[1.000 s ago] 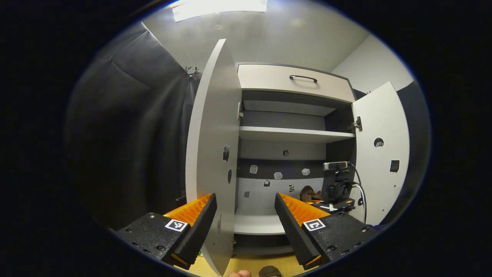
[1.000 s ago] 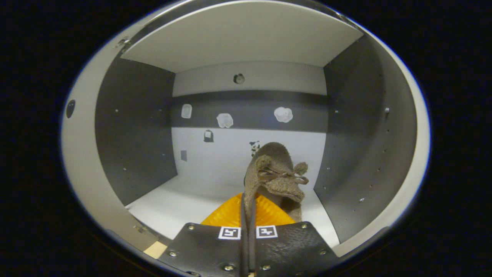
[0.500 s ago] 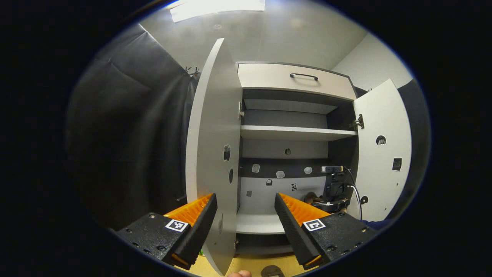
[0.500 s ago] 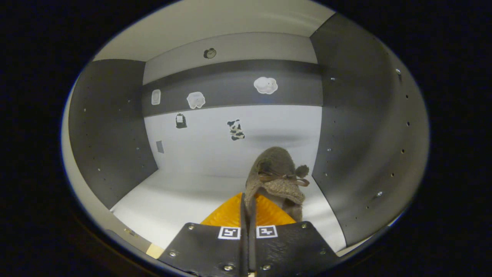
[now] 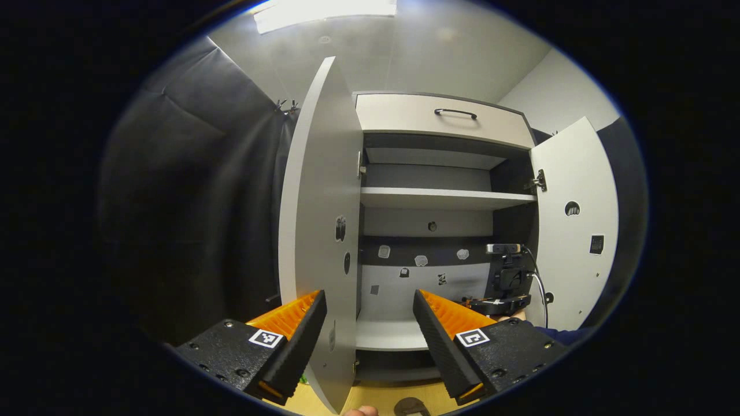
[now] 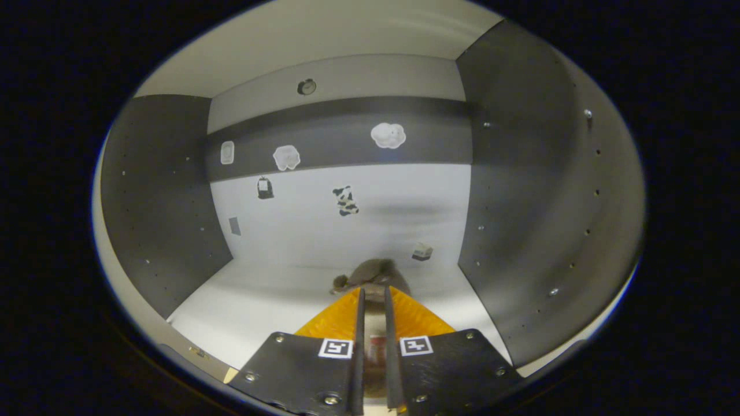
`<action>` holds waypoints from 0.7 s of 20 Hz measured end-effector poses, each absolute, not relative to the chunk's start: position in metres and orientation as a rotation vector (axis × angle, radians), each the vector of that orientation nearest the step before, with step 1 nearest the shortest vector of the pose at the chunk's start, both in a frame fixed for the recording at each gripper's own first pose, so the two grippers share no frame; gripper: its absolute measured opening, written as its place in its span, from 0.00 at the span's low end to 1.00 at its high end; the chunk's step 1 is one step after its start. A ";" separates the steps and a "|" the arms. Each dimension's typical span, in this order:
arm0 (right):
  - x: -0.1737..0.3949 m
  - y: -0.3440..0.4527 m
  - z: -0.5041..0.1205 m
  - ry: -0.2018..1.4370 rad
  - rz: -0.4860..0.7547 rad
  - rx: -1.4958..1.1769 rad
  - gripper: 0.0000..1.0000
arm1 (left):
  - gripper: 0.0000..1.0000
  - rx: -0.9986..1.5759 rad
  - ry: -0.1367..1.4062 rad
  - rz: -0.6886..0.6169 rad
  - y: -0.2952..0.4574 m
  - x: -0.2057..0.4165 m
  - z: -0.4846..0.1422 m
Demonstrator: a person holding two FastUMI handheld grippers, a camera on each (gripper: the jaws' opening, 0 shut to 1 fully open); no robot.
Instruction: Grab one shoe with the right hand and put it into the shoe cabinet, grab the other shoe with the left hand and put it into the shoe cabinet; then close the right door with the right hand and the left door with the left hand.
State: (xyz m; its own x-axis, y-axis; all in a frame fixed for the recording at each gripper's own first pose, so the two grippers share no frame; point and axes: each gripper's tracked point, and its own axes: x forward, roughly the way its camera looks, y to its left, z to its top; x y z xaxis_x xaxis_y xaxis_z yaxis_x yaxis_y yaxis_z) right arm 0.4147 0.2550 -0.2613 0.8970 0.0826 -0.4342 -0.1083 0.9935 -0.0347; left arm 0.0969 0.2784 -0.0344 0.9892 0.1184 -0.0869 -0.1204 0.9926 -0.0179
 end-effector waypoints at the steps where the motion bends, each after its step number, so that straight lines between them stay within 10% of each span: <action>1: 0.410 0.256 -0.254 0.437 0.103 -0.052 0.15 | 0.93 -0.028 0.090 0.118 0.278 0.097 -0.036; 14: 0.300 0.259 -0.088 0.116 0.135 -0.013 0.15 | 0.94 -0.096 0.252 -0.033 0.204 0.078 -0.121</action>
